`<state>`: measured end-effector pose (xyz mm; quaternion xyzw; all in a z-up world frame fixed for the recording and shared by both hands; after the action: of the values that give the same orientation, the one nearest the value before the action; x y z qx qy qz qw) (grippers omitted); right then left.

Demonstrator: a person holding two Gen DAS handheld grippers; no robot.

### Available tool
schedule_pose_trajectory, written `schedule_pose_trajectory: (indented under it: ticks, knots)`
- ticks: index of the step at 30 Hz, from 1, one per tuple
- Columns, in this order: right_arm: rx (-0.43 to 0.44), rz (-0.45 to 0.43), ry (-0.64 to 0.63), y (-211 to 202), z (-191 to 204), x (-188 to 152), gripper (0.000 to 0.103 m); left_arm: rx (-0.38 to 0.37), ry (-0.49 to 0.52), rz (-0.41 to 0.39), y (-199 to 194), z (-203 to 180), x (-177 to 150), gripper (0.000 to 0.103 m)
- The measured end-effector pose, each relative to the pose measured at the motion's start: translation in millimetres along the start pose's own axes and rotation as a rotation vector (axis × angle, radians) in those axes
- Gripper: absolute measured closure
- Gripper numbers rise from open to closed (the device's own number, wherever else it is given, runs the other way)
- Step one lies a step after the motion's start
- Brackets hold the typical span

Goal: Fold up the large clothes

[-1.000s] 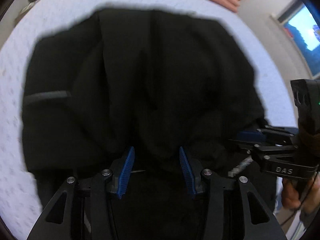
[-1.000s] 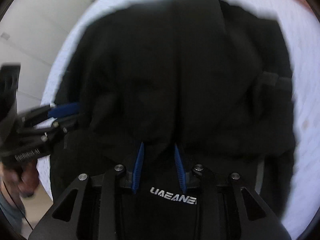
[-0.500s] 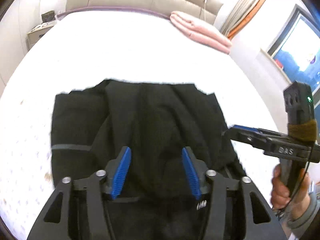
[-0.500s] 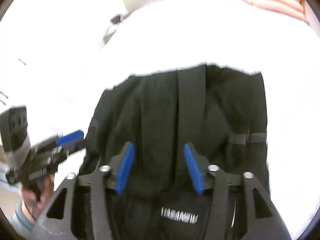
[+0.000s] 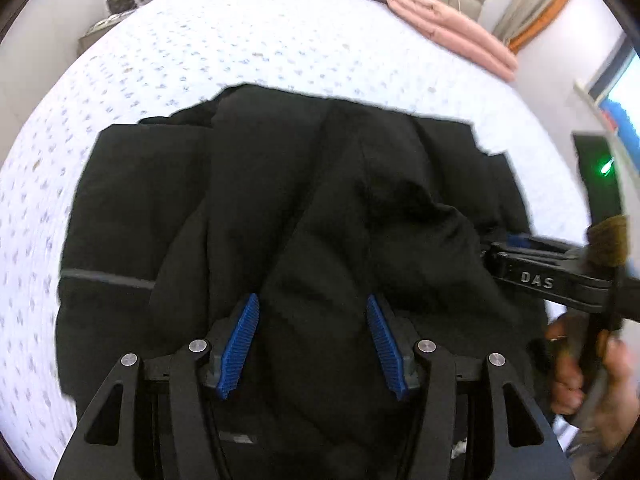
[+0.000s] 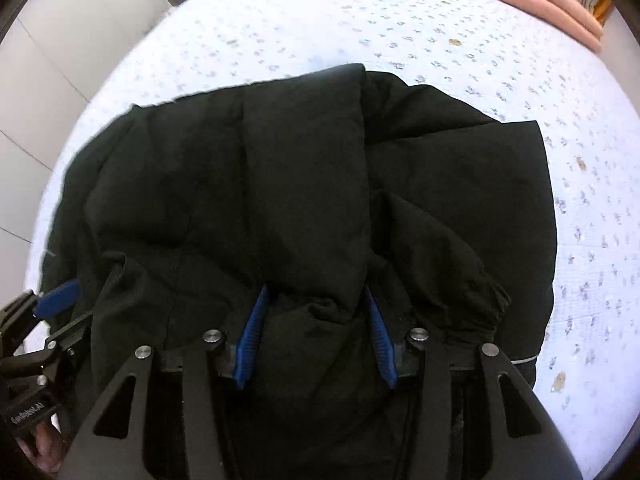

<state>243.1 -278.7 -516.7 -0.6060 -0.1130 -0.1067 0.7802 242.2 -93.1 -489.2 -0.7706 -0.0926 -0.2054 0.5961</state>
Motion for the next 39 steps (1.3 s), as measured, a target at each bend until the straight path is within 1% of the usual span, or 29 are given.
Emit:
schedule_pose_trajectory:
  ticks: [2, 4, 6, 8, 9, 10, 11, 13, 14, 15, 16, 17, 18, 19, 21, 22, 24, 25, 26, 27, 28, 29, 32, 33, 36, 39]
  knots:
    - [0.058, -0.029, 0.009, -23.2, -5.3, -6.3, 0.052, -0.008, -0.027, -0.039, -30.1, 3.2, -10.5, 0.045]
    - [0.097, -0.054, 0.009, -50.5, -9.8, -22.1, 0.05, 0.024, -0.054, -0.037, -50.6, 12.6, -27.2, 0.044]
    - [0.129, -0.058, 0.022, -70.6, -9.9, -39.4, 0.05, 0.054, -0.096, -0.019, -65.7, 27.0, -50.3, 0.044]
    - [0.216, -0.064, 0.039, -90.7, 7.7, -56.9, 0.05, 0.085, -0.138, 0.006, -76.9, 38.2, -71.1, 0.044]
    - [0.239, -0.063, 0.029, -95.0, 19.2, -62.7, 0.05, 0.094, -0.153, 0.013, -77.2, 42.5, -72.0, 0.044]
    - [0.255, -0.062, -0.004, -97.0, 36.8, -69.7, 0.05, 0.111, -0.176, 0.02, -82.2, 49.3, -82.9, 0.044]
    - [0.257, -0.065, -0.052, -95.1, 55.2, -75.5, 0.05, 0.126, -0.19, 0.023, -89.9, 50.0, -98.3, 0.044]
    - [0.223, -0.05, -0.114, -84.6, 72.0, -74.5, 0.05, 0.174, -0.238, 0.034, -96.6, 64.4, -117.8, 0.044]
    - [0.184, -0.009, -0.15, -63.0, 82.5, -82.1, 0.049, 0.2, -0.264, 0.049, -100.1, 73.2, -124.2, 0.044]
    - [0.12, 0.043, -0.174, -35.0, 85.3, -91.3, 0.049, 0.213, -0.284, 0.06, -102.0, 81.5, -128.5, 0.044]
    - [0.083, 0.074, -0.178, -17.1, 84.6, -94.7, 0.05, 0.221, -0.32, 0.076, -105.4, 93.7, -142.6, 0.044]
    - [0.062, 0.106, -0.175, 3.9, 80.3, -99.9, 0.048, 0.223, -0.337, 0.082, -107.4, 99.2, -148.7, 0.044]
    - [0.069, 0.103, -0.168, 7.6, 78.8, -99.8, 0.047, 0.23, -0.36, 0.093, -112.0, 110.6, -161.8, 0.044]
    - [0.085, 0.102, -0.155, 3.8, 77.2, -98.4, 0.047, 0.235, -0.37, 0.099, -116.9, 118.6, -171.4, 0.044]
    - [0.113, 0.137, -0.085, -4.1, 67.8, -99.0, 0.047, 0.232, -0.38, 0.104, -123.3, 128.6, -183.9, 0.044]
    - [0.133, 0.145, -0.052, -0.9, 60.8, -98.1, 0.047, 0.218, -0.388, 0.106, -127.2, 132.3, -190.1, 0.044]
    - [0.175, 0.131, 0.004, -6.7, 52.5, -99.4, 0.047, 0.185, -0.407, 0.118, -132.4, 138.1, -202.8, 0.044]
    - [0.21, 0.115, 0.04, -18.7, 48.1, -104.8, 0.047, 0.179, -0.413, 0.125, -134.7, 141.5, -209.0, 0.044]
    - [0.234, 0.105, 0.06, -41.7, 53.9, -115.8, 0.046, 0.176, -0.415, 0.131, -136.6, 143.7, -213.3, 0.044]
    - [0.251, 0.097, 0.077, -54.9, 53.0, -123.9, 0.046, 0.17, -0.415, 0.139, -138.1, 145.9, -217.8, 0.044]
    - [0.265, 0.086, 0.106, -67.9, 45.2, -137.0, 0.044, 0.163, -0.413, 0.154, -139.2, 148.6, -224.4, 0.044]
    - [0.265, 0.082, 0.123, -78.7, 45.8, -144.8, 0.041, 0.158, -0.41, 0.172, -140.4, 151.1, -231.1, 0.044]
    - [0.225, 0.083, 0.18, -109.5, 18.9, -185.8, 0.04, 0.144, -0.403, 0.2, -149.5, 154.7, -246.5, 0.044]
    - [0.192, 0.091, 0.21, -118.8, 1.4, -204.0, 0.04, 0.143, -0.401, 0.206, -151.7, 156.0, -250.8, 0.044]
    - [0.122, 0.102, 0.285, -146.4, -39.6, -239.6, 0.04, 0.136, -0.399, 0.241, -155.3, 162.9, -270.2, 0.044]
    - [0.054, 0.118, 0.35, -155.9, -76.3, -267.9, 0.04, 0.09, -0.411, 0.275, -152.7, 164.8, -285.5, 0.044]
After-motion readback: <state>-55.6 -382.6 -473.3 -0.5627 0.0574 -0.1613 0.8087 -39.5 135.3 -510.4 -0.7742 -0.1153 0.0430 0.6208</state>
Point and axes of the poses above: each gripper's, at about its wrist camera, not at the fingertips, and y roughly the way its jaws point, z to its left, x to its top, the point moved 8 cm from there along y, roughly the way its jaws point, and after that the axes turned 5 degrees about y, right-handed, at the moved point
